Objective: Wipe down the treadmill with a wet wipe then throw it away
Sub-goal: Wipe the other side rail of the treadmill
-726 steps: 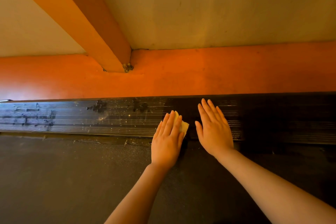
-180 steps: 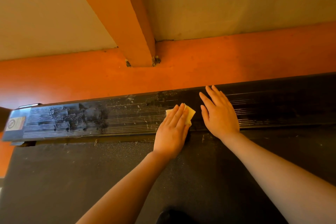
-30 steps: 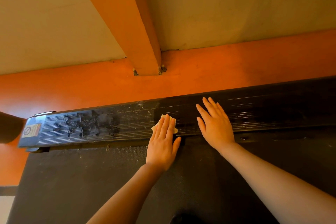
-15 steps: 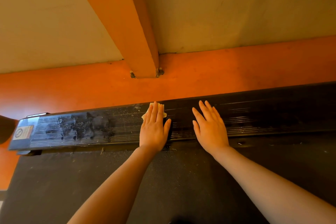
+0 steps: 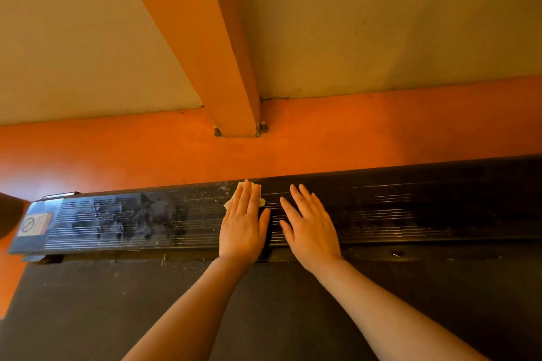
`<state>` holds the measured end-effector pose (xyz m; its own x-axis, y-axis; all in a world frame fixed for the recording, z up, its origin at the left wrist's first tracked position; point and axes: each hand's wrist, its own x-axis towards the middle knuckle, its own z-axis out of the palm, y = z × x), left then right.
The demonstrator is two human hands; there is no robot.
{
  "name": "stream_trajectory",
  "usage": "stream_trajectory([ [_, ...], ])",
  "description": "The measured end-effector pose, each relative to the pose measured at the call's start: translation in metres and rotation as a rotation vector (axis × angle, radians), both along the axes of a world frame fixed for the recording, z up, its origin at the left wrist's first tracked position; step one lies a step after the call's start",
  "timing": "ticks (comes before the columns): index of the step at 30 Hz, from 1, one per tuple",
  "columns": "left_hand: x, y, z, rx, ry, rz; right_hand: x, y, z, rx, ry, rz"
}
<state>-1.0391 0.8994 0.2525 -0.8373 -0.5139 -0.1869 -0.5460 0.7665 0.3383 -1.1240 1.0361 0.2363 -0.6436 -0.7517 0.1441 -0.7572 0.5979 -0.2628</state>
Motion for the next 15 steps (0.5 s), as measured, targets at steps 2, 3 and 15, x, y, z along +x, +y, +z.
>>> stream_trajectory([
  [2,-0.006,-0.005,0.001,-0.004,-0.003,0.009,0.0,0.001,-0.001,-0.006,-0.006,0.003],
  [3,-0.007,-0.006,0.001,-0.004,-0.002,0.013,0.0,0.001,-0.001,-0.007,-0.011,0.004],
  [15,0.036,0.022,-0.006,-0.002,0.048,0.021,0.0,0.001,-0.004,-0.025,0.019,-0.006],
])
